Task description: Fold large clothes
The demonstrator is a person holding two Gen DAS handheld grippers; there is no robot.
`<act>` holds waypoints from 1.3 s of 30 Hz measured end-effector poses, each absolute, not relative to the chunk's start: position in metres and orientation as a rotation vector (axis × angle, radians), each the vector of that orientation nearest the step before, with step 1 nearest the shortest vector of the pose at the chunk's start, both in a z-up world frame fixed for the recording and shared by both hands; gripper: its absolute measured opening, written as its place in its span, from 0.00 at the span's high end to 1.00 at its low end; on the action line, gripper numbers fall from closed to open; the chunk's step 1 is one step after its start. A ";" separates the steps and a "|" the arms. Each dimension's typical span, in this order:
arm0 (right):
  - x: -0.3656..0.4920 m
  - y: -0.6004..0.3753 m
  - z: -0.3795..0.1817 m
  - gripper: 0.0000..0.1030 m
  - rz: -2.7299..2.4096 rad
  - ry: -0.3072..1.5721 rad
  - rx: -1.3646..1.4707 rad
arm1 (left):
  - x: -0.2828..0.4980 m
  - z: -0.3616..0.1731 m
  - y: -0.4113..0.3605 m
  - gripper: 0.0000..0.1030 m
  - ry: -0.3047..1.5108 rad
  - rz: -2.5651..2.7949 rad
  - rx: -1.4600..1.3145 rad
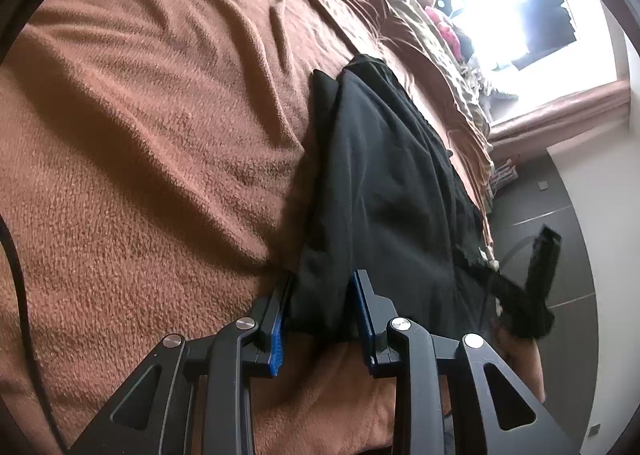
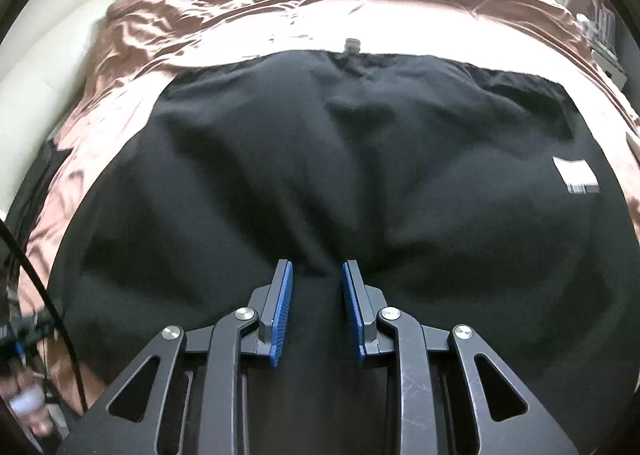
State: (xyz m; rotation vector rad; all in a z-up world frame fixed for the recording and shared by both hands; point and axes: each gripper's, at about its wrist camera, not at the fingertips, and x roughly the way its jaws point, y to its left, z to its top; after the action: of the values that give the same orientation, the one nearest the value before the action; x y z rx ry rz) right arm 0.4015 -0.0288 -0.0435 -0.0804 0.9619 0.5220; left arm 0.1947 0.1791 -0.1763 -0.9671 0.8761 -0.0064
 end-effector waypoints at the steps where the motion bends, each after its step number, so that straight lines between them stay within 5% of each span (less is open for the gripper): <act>1: 0.410 -0.026 -0.044 0.78 0.518 0.970 -0.070 | 0.193 -0.177 0.180 0.71 0.874 -0.007 -0.978; 15: 0.498 0.014 -0.049 0.78 0.410 1.004 -0.018 | 0.179 -0.185 0.190 0.71 0.847 -0.034 -1.136; 19: 0.515 0.023 -0.053 0.78 0.401 1.018 -0.009 | 0.178 -0.185 0.195 0.43 0.811 -0.084 -1.176; 29: 0.504 0.014 -0.038 0.78 0.456 1.004 0.014 | 0.199 -0.183 0.186 0.41 0.847 -0.086 -1.158; 34: 0.456 -0.002 -0.021 0.78 0.524 0.961 0.005 | 0.203 -0.182 0.188 0.69 0.863 -0.062 -1.145; 39: 0.410 -0.018 -0.030 0.78 0.601 0.980 0.005 | 0.194 -0.169 0.189 0.81 0.817 -0.085 -1.136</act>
State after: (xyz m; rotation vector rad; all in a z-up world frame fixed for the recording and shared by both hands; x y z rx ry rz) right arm 0.4104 -0.0181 -0.0296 0.0053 0.9796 0.6006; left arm 0.1939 0.1891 -0.1693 -1.1363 0.8171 -0.0851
